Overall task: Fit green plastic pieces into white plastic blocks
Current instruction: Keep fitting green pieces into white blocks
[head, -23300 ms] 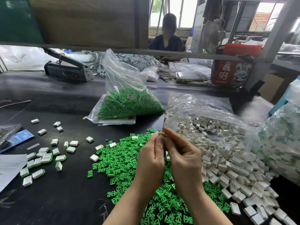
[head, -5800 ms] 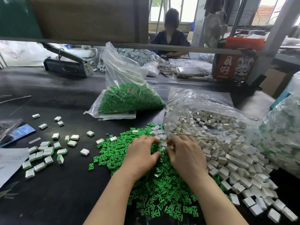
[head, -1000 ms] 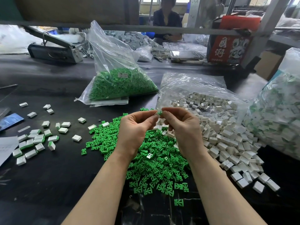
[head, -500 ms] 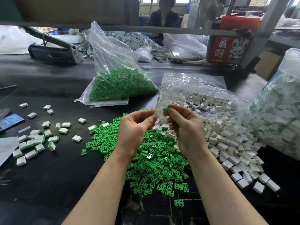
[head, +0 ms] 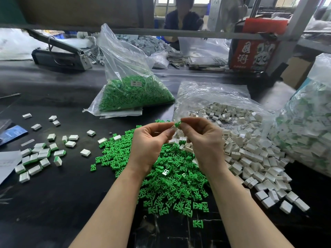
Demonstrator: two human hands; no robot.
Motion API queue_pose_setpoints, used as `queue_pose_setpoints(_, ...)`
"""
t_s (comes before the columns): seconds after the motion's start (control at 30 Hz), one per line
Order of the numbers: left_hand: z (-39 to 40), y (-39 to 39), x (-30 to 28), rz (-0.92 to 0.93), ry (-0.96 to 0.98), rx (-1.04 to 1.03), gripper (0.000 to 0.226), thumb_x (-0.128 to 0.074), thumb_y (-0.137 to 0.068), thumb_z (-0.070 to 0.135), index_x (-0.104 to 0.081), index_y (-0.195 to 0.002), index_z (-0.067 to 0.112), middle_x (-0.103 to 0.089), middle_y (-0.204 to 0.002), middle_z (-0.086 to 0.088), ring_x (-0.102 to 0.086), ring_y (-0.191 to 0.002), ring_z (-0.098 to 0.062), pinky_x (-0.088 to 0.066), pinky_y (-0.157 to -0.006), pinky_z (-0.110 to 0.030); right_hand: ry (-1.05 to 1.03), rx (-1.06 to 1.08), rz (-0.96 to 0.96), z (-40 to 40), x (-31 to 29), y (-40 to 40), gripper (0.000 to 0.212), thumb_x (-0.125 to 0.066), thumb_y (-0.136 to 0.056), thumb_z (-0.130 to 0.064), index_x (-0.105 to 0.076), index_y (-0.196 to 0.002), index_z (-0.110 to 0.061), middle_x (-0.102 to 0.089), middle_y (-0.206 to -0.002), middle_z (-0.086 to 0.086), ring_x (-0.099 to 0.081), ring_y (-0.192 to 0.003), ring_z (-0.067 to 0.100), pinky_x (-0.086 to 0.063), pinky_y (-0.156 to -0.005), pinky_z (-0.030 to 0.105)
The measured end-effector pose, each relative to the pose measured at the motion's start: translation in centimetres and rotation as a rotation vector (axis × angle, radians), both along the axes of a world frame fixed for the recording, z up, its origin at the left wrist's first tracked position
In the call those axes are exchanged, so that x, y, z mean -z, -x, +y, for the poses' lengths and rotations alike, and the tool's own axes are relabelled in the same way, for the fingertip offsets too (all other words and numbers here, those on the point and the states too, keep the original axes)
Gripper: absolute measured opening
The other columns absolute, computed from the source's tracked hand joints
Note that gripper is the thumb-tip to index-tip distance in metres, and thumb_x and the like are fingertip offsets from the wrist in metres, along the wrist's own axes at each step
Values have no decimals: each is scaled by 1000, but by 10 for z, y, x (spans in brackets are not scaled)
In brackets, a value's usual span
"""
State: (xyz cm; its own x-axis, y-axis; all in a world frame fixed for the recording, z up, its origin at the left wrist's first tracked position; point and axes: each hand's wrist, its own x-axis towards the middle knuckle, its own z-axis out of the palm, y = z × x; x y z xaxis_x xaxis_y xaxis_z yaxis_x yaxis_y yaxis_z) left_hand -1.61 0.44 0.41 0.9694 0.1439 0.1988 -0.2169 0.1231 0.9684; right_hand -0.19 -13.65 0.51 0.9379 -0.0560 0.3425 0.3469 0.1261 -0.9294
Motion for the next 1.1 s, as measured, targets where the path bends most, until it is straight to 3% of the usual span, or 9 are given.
queue_pose_setpoints(0.3, 0, 0, 2, -1, -58, -29, 11, -75, -83, 5, -77, -93, 9, -76, -78, -2, -67, -67, -5, -52, -64, -15, 134, 4, -27, -1, 1, -1, 12, -74, -84, -3, -73, -91, -12, -75, -86, 5, -73, -80, 20, -59, -76, 29)
queue_pose_setpoints(0.53, 3, 0, 2, -39, -108, -22, 14, -74, -82, 0, -77, -94, 7, -76, -78, -2, -68, -68, -5, -53, -66, -14, 233, 26, -82, -1, 2, -3, 9, -75, -82, -2, -74, -88, -9, -74, -81, 6, -71, -75, 22, -58, -70, 24)
queue_pose_setpoints(0.83, -1, 1, 0, -67, -37, -32, 16, -72, -82, -1, -75, -93, 10, -77, -78, 1, -70, -72, -5, -54, -69, -15, 128, 15, -67, 4, 3, -1, 14, -72, -85, -2, -72, -97, -11, -74, -88, 1, -71, -81, 12, -54, -76, 20)
queue_pose_setpoints(1.1, 0, 0, 2, -54, -57, -76, 16, -75, -79, 1, -76, -92, 10, -77, -84, -5, -72, -78, -11, -57, -74, -20, 278, 48, -179, 2, 2, 1, 12, -74, -83, -2, -74, -94, -8, -74, -84, 3, -71, -76, 14, -58, -72, 24)
